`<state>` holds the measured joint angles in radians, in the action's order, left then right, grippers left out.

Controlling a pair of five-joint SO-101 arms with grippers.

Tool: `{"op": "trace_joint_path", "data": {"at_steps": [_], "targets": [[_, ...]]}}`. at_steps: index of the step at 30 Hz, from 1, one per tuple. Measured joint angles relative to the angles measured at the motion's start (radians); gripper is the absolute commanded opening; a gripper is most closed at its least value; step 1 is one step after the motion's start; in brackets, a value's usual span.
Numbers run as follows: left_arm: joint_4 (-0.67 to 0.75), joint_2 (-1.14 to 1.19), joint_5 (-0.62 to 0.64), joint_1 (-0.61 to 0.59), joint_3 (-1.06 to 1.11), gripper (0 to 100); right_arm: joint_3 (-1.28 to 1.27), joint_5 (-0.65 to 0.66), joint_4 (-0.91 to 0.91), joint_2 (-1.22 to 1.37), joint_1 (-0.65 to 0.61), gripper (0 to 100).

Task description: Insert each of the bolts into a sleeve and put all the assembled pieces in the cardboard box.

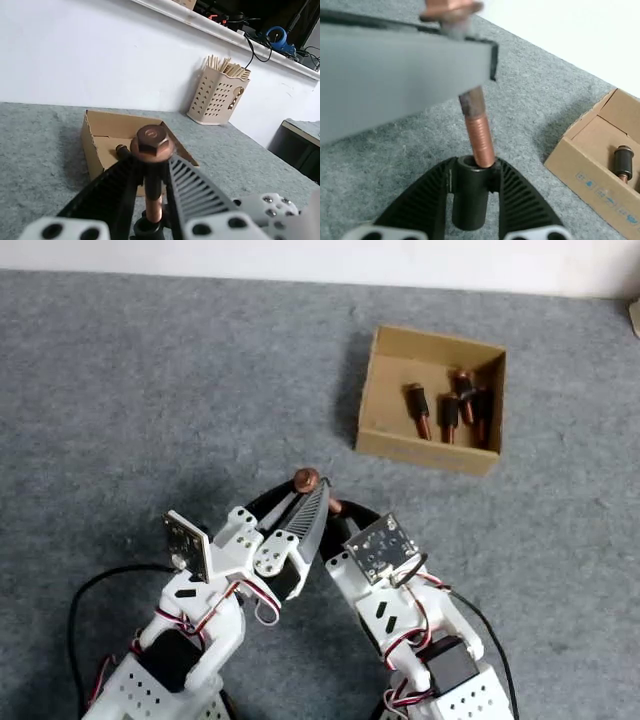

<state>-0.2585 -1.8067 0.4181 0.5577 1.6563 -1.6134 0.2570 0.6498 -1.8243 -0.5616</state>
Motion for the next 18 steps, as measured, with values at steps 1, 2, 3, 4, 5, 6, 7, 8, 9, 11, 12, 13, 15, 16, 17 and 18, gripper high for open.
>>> {"op": "trace_joint_path", "data": {"at_steps": [1,2,3,4,5,6,7,8,9,11,12,13,15,16,17,18], "targets": [[-0.005,0.000,0.000,0.000,0.000,1,0.000,0.000,0.000,0.000,0.000,0.5],[-0.011,0.000,0.000,0.000,0.000,1,0.000,0.000,0.000,0.000,0.000,0.5],[-0.020,0.000,0.002,-0.002,-0.002,1,0.000,0.000,0.000,0.000,0.000,0.5],[-0.035,-0.002,0.002,-0.002,-0.002,1,0.000,0.002,0.000,0.000,0.000,0.5],[-0.057,-0.002,0.005,-0.002,-0.008,1,0.000,0.003,0.000,0.000,0.000,0.5],[-0.081,0.000,0.002,-0.002,-0.014,1,0.000,0.009,0.000,0.000,-0.002,0.5],[-0.109,0.000,0.002,-0.002,-0.029,1,0.000,0.009,0.000,0.000,-0.005,0.5],[-0.138,0.000,0.006,-0.002,-0.044,1,0.000,0.009,0.000,0.000,-0.005,0.5],[-0.164,0.000,0.002,-0.002,-0.061,1,0.000,0.009,0.000,0.000,-0.005,0.5],[-0.204,0.000,0.006,-0.002,-0.084,1,0.000,0.023,0.000,0.000,-0.005,0.5],[-0.212,0.000,0.006,-0.002,-0.089,1,0.000,0.035,0.000,0.000,-0.005,0.5],[-0.215,0.000,0.006,-0.002,-0.089,1,0.000,0.043,0.002,0.000,-0.005,0.5],[-0.222,0.000,0.020,0.000,-0.089,1,0.000,0.052,0.012,0.000,-0.005,0.5],[-0.226,0.000,0.035,0.000,-0.089,1,0.000,0.054,0.020,0.000,-0.005,0.5],[-0.226,0.000,0.046,0.000,-0.089,1,0.000,0.055,0.021,0.000,-0.005,0.5],[-0.226,0.000,0.051,0.000,-0.089,1,0.000,0.055,0.021,0.000,-0.005,0.5]]}}
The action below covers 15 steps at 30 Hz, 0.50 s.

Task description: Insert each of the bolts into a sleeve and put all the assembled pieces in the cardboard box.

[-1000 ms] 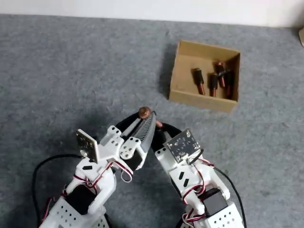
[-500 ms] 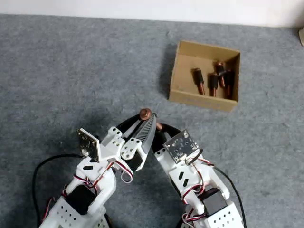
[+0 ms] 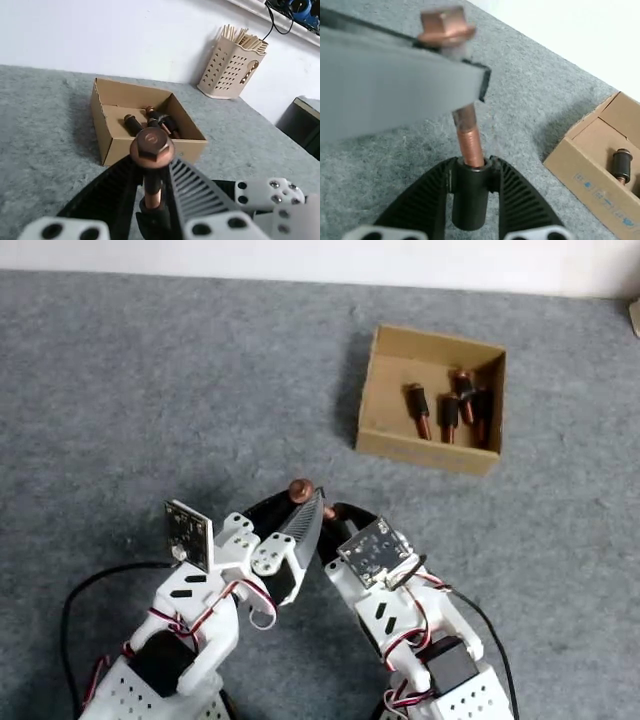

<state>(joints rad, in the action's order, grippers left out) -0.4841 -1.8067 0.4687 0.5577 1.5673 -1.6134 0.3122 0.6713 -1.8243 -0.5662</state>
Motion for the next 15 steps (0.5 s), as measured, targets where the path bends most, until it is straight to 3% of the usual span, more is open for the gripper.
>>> {"op": "trace_joint_path", "data": {"at_steps": [8,15], "targets": [[0.000,0.037,0.008,0.000,-0.008,1,0.000,0.006,0.002,0.000,0.000,0.5],[0.000,0.318,0.057,0.000,-0.143,1,0.023,0.009,0.081,0.002,-0.044,0.5]]}}
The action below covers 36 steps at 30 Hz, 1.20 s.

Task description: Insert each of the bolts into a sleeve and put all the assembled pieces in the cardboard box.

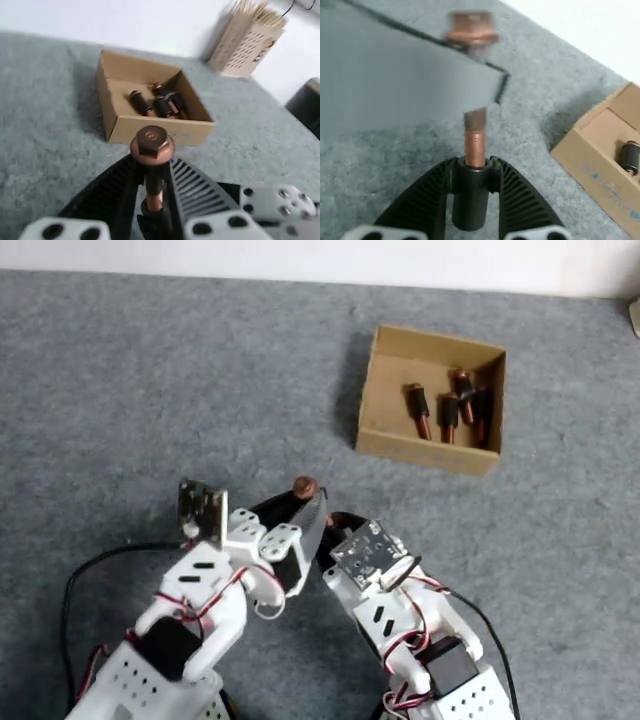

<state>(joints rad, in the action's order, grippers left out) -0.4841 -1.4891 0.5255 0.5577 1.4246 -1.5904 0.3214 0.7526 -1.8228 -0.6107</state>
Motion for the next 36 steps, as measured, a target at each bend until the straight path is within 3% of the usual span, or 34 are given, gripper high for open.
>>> {"op": "trace_joint_path", "data": {"at_steps": [10,36], "targets": [[0.000,0.120,0.051,0.000,-0.054,1,0.005,0.000,0.008,0.000,-0.011,0.5],[0.002,0.117,0.061,0.008,-0.055,1,0.086,-0.061,-0.025,0.000,0.002,0.5]]}}
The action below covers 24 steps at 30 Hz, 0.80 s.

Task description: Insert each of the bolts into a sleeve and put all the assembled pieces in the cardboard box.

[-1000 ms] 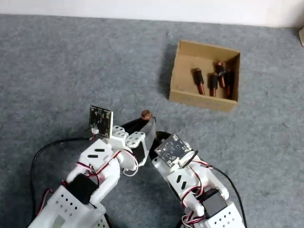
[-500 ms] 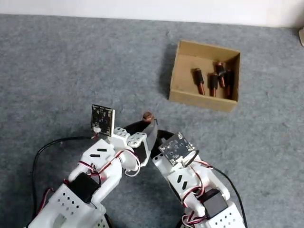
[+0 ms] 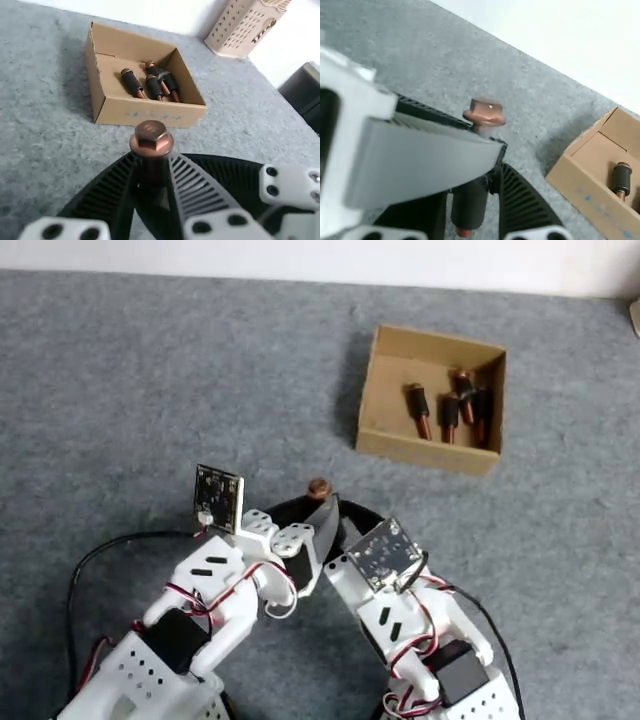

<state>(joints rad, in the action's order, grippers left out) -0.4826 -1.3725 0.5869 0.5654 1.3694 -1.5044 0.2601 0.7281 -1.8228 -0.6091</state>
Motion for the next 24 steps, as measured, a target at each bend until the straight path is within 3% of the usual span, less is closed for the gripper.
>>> {"op": "trace_joint_path", "data": {"at_steps": [2,8,16,24], "targets": [[0.000,0.014,0.000,0.000,0.002,6,-0.014,0.000,0.000,0.000,0.000,0.5],[-0.002,0.012,-0.006,-0.009,0.003,35,-0.014,0.000,-0.012,0.000,0.002,0.5],[-0.002,0.014,0.017,-0.009,0.002,27,-0.014,0.003,-0.018,0.000,0.002,0.5],[-0.002,0.014,0.021,-0.037,0.002,27,-0.014,0.028,-0.018,0.000,0.003,0.5]]}}
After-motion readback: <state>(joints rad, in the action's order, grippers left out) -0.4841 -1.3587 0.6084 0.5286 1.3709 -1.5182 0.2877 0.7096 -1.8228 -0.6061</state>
